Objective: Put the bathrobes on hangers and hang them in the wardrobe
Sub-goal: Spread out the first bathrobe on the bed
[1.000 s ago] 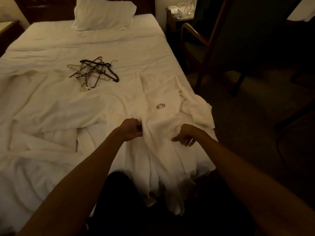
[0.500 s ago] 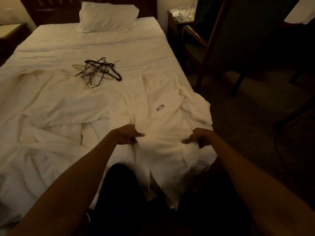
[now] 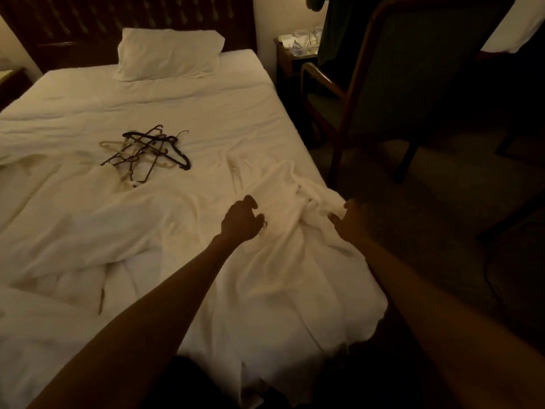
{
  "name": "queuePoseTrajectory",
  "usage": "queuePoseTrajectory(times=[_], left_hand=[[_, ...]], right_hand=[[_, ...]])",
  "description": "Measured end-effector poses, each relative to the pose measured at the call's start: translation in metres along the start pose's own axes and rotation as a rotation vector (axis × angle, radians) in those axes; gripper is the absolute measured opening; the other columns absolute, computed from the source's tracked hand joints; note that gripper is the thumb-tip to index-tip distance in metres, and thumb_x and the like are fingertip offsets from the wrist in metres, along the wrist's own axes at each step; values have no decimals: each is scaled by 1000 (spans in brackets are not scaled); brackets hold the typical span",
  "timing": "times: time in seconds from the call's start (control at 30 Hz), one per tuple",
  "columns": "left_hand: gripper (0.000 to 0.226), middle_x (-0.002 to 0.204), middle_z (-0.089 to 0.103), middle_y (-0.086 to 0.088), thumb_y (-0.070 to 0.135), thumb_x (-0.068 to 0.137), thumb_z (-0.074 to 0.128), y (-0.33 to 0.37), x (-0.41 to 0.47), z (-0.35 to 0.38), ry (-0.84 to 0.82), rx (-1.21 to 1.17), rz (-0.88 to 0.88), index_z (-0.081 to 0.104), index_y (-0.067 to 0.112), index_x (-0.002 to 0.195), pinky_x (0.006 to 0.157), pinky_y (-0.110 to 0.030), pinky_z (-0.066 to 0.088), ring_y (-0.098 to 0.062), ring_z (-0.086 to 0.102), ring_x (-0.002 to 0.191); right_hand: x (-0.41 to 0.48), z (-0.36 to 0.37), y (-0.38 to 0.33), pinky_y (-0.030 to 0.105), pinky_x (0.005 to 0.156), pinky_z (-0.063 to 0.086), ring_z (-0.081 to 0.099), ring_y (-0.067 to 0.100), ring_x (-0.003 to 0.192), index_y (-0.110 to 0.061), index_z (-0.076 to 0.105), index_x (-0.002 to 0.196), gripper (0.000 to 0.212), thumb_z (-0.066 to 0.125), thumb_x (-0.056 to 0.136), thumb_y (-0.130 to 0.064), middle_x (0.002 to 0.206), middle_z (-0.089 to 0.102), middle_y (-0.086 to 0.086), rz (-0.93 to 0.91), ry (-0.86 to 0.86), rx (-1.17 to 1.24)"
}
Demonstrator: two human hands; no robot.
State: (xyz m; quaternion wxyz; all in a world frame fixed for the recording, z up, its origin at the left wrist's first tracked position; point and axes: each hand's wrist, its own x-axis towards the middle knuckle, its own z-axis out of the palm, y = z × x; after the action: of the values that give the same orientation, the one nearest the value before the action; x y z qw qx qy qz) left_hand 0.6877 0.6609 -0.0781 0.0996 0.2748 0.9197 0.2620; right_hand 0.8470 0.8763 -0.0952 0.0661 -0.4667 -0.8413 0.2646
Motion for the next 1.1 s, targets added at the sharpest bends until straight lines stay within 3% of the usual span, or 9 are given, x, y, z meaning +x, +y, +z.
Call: queuePoseTrajectory(times=[0.17, 0.27, 0.37, 0.53, 0.67, 0.77, 0.93, 1.03, 1.1], left_hand=[[36, 117, 60, -14, 39, 92, 62, 27, 77, 34, 51, -23, 64, 56, 16, 119, 91, -43, 47, -31, 57, 112], [45, 130, 54, -12, 49, 96, 53, 35, 114, 48, 33, 0, 5, 51, 20, 131, 95, -48, 43, -33, 49, 122], [53, 142, 49, -10, 58, 96, 45, 34, 139, 61, -73, 11, 34, 46, 28, 139, 102, -51, 41, -34, 46, 129], [63, 152, 40, -7, 70, 94, 31, 29, 158, 81, -204, 75, 6, 38, 34, 145, 109, -52, 35, -35, 42, 134], [69, 150, 43, -8, 72, 93, 26, 34, 157, 91, -240, 183, -50, 37, 30, 146, 110, -52, 33, -35, 43, 134], [62, 143, 48, -7, 67, 94, 34, 41, 154, 94, -156, 232, -15, 44, 28, 140, 107, -54, 35, -33, 46, 129], [39, 138, 52, -4, 54, 95, 50, 56, 149, 103, -66, 216, 153, 56, 31, 127, 105, -53, 35, -29, 44, 129], [32, 131, 57, -2, 47, 93, 59, 60, 149, 104, -114, 239, 143, 64, 29, 119, 101, -50, 38, -28, 48, 124], [29, 127, 60, -2, 43, 93, 61, 62, 152, 95, -41, 197, 85, 67, 27, 116, 99, -48, 38, -30, 49, 123]], right_hand=[[74, 17, -3, 52, 105, 38, 40, 37, 132, -16, 26, 148, 99, 59, 75, -75, 148, 35, 17, -51, -148, -81], [108, 25, 0, 41, 95, 46, 55, 33, 116, -12, 49, 133, 64, 58, 88, -57, 131, 55, 14, -140, -264, 5], [137, 11, 5, 41, 85, 48, 60, 36, 102, -12, 61, 105, 27, 50, 99, -36, 108, 63, 15, -175, -60, 164], [190, -51, 18, 47, 94, 42, 55, 36, 113, -15, 61, 119, 31, 40, 103, -31, 119, 61, 15, -70, 334, 109], [212, -57, 32, 57, 105, 32, 46, 37, 124, -15, 53, 126, 32, 48, 99, -32, 130, 54, 16, -17, 362, -86], [196, -33, 37, 52, 95, 39, 49, 37, 121, -12, 47, 130, 44, 49, 97, -41, 130, 51, 17, -16, 324, -162], [156, 8, 51, 34, 69, 48, 66, 22, 76, -4, 65, 99, 76, 22, 95, -67, 82, 70, 9, 252, -92, -67], [130, 17, 60, 34, 64, 53, 65, 26, 76, 0, 56, 115, 84, 25, 90, -74, 95, 68, 17, 395, -592, 219], [125, 21, 66, 33, 63, 49, 62, 26, 86, -4, 49, 129, 89, 36, 84, -79, 115, 63, 17, 357, -694, 275]])
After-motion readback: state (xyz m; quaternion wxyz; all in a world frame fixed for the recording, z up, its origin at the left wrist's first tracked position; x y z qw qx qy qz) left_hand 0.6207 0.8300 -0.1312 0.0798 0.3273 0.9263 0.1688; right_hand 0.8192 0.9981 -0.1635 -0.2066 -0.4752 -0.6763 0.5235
